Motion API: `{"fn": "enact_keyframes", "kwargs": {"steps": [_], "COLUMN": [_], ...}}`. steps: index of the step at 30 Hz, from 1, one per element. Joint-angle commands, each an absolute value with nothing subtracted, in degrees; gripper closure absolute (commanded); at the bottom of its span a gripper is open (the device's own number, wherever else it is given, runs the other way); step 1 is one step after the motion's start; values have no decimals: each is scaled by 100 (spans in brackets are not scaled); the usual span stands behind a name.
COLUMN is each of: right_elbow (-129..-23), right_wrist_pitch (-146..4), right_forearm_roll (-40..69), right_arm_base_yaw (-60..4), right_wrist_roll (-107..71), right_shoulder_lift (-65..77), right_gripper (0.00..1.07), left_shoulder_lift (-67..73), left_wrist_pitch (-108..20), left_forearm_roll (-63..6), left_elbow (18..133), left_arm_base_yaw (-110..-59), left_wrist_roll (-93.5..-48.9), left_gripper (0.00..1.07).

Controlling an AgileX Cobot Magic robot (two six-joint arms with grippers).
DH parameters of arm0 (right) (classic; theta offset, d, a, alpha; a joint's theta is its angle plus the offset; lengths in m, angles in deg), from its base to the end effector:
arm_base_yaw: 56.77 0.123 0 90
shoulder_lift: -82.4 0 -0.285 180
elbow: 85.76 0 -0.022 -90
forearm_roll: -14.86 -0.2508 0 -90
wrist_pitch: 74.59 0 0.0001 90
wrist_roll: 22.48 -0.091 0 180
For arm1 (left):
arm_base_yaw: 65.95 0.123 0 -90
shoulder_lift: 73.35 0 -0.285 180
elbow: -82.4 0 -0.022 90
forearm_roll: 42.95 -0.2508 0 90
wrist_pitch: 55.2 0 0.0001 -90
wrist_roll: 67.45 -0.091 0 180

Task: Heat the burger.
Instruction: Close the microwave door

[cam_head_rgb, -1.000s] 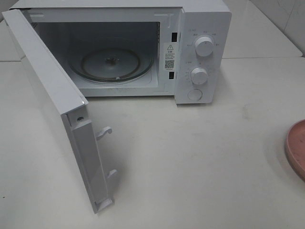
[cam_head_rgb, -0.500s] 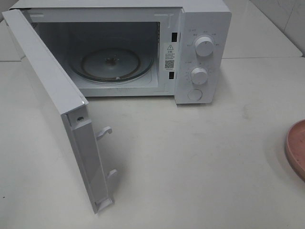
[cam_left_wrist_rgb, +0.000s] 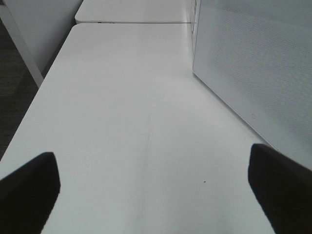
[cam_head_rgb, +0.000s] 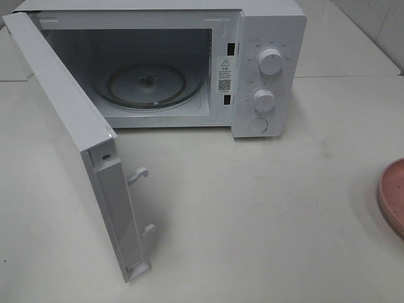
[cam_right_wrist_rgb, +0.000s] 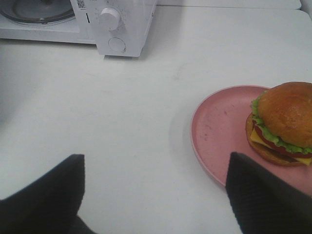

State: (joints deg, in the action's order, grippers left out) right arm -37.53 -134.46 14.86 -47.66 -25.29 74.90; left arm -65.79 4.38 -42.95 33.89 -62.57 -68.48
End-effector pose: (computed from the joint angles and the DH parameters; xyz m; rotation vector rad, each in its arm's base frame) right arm -0.0056 -0.0009 0.2802 -0.1110 2.0170 0.1321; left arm -0.0047 -0.0003 0.2793 -0.0414 2.0184 0.0489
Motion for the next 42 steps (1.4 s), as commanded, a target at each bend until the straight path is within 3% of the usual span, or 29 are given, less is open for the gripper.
{"fn": "enact_keyframes", "kwargs": {"steps": [1, 10, 14, 17, 19, 22, 24, 25, 26, 27, 29, 38, 42], "right_elbow": [-3759, -3759, -3759, -3759, -3759, -3759, -3759, -3759, -3759, -3759, -3759, -3759, -3759], "right_wrist_pitch": [-13401, -13401, -13401, -13401, -13401, -13401, -13401, -13401, -13401, -13401, -13401, -13401, -13401], "right_forearm_roll": [1452, 1452, 1452, 1452, 1452, 1452, 1452, 1452, 1452, 1452, 1452, 1452, 1452], "right_arm_base_yaw": [-4806, -4806, -4806, -4806, -4806, -4806, -4806, -4806, -4806, -4806, -4806, -4806, -4806], "right_wrist_roll": [-2488, -2488, -2488, -2488, -2488, -2488, -2488, -2488, -2488, -2488, -2488, -2488, -2488], "right_shoulder_lift": [7639, 7639, 7639, 7639, 7639, 7639, 7639, 7639, 7639, 7639, 7639, 7639, 7639], "right_gripper": [31, 31, 31, 31, 31, 31, 31, 31, 31, 31, 31, 31, 31], "left_shoulder_lift": [-6677, -6425, -6144, -5846, -5359, -5256, -4792, -4792, -4677, -4442, -4179, -3210, -2483], "left_wrist_pitch": [387, 284, 66, -404, -942, -1057, -1424, -1424, -1510, -1687, -1899, -3332, -4730], "left_forearm_roll": [-4341, -4146, -4146, -4152, -4152, -4163, -4163, -4163, -4163, -4198, -4215, -4215, -4215], "left_elbow": [3406, 3641, 3773, 3761, 3761, 3761, 3761, 3761, 3761, 3761, 3761, 3395, 2908], "left_arm_base_yaw": [-6251, -6251, -6251, -6251, -6251, -6251, -6251, -6251, -6251, -6251, -6251, -6251, -6251], "left_wrist_roll": [-6676, -6705, -6705, -6699, -6699, -6699, -6699, -6699, -6699, -6705, -6745, -6745, -6745], "left_gripper": [4, 5, 9, 18, 43, 51, 79, 79, 86, 100, 107, 107, 107]}}
